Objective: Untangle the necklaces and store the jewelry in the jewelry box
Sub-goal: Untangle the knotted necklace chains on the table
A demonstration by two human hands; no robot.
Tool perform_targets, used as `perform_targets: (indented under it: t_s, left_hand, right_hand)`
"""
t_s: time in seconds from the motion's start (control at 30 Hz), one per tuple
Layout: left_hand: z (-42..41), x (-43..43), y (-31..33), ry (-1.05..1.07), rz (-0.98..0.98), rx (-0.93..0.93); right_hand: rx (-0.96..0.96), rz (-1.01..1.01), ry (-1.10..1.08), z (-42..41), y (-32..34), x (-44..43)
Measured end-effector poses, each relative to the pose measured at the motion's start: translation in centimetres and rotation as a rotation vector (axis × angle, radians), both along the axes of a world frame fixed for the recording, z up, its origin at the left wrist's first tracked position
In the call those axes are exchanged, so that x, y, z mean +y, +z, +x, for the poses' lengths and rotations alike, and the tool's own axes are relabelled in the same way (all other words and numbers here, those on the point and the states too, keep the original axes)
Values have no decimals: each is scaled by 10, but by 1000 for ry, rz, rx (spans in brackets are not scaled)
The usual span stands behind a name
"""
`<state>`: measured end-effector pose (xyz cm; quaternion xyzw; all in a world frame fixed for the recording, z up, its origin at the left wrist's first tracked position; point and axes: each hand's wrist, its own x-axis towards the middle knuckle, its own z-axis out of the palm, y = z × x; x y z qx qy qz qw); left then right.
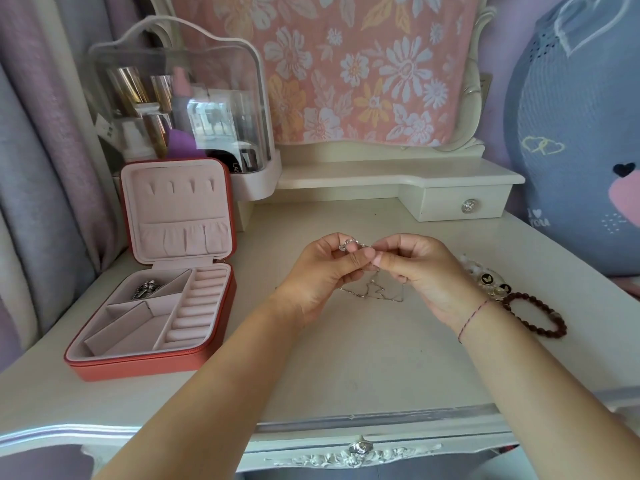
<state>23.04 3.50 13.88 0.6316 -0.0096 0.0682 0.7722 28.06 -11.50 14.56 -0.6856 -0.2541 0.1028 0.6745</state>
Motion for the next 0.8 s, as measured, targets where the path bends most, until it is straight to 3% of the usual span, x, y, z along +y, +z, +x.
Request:
perform_targets:
  t_s: [0.63, 0.8]
  left_hand:
    - [2, 2, 1, 65, 82, -45]
    - [1, 2, 2, 70, 70, -54]
  right_hand:
    - [208, 88, 18, 9, -4, 1]
    - [53, -1, -68, 8, -6, 1]
